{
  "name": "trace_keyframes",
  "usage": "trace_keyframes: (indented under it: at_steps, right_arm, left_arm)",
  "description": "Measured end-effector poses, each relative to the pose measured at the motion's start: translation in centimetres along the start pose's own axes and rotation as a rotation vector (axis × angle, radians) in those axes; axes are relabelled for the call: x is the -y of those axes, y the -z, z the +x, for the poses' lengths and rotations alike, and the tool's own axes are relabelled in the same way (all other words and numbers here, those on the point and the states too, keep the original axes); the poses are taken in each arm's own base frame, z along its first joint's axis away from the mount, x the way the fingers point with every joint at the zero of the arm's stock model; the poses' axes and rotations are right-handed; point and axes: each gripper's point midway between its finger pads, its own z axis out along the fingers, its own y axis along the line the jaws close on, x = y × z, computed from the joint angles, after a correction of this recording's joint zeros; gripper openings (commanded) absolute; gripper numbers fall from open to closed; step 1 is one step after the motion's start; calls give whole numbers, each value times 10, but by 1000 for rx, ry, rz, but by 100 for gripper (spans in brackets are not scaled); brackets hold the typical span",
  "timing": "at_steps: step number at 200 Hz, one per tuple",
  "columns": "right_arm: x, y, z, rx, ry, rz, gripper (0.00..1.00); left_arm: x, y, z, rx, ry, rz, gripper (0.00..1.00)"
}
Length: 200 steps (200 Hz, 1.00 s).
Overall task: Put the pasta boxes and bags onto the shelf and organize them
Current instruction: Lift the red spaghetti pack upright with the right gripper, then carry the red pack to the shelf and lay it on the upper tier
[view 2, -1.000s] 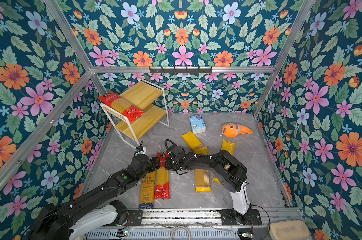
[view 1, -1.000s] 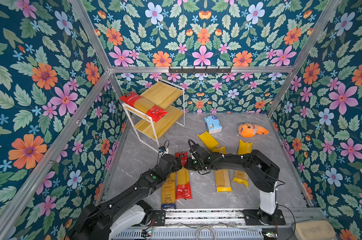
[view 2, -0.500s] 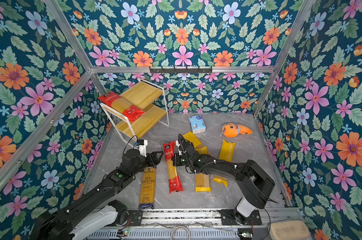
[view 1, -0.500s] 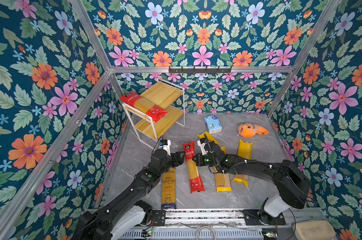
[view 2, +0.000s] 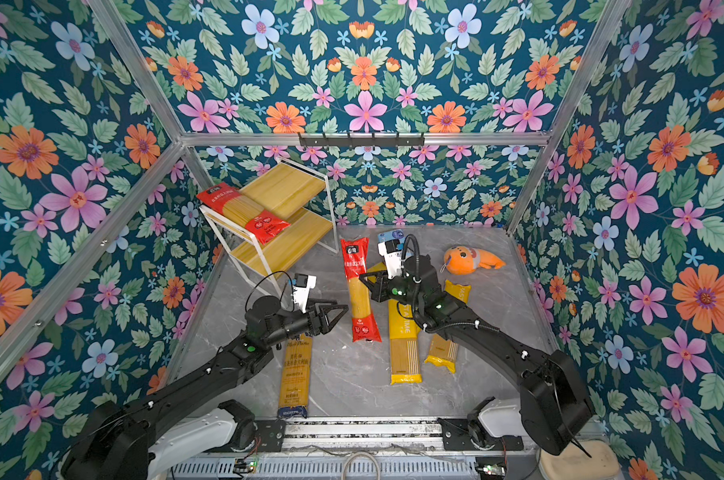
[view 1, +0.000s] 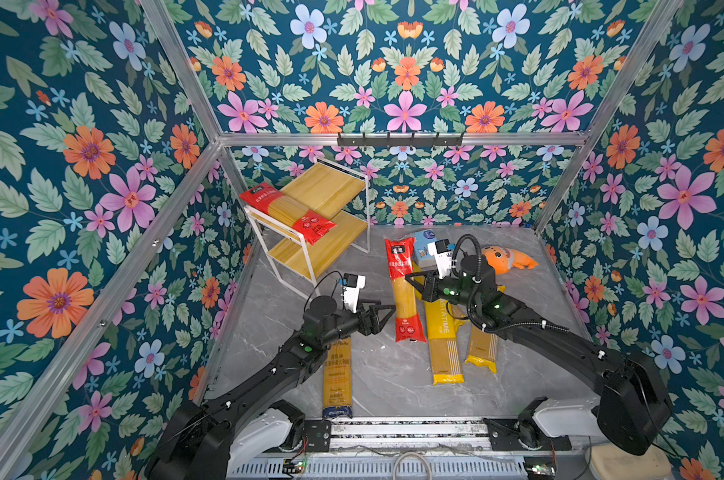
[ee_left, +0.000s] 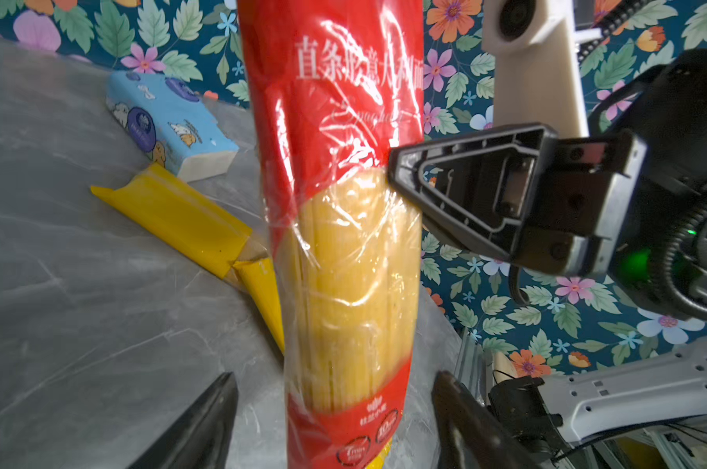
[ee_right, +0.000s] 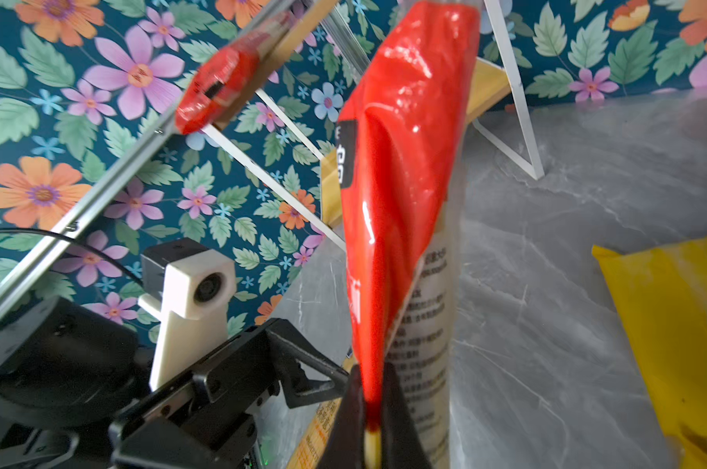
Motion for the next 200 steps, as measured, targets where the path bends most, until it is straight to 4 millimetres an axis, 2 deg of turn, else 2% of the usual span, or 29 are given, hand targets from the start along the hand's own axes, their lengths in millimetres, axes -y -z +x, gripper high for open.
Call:
trace_keyframes:
  at_steps: [12,52,83,129,163,176,200]
  right_arm:
    - [-9,3,-9,6,16,-46,0]
    - [-56,11,-23,-27,116,-244,0]
    - [-74,17,-28,-47,183,-316,0]
    - [-81,19,-21,-84,204,-378,0]
    - [-76,14,-16,-104,171,-384,0]
    - [-74,13,-17,-95,166,-376,3]
    - [-66,11,-21,-70,151,-350,9]
  left_arm:
    - [6,-2,-4,3,-20,31,78]
    - [23,-17,-17,-5,-82,141,75]
    - [30,-17,-25,5,-119,205,70]
    - [45,-16,-30,26,-121,295,61]
    - [48,-16,-32,32,-95,317,43]
    - [48,-17,-33,35,-92,320,34]
    - [46,-20,-36,41,-71,316,28]
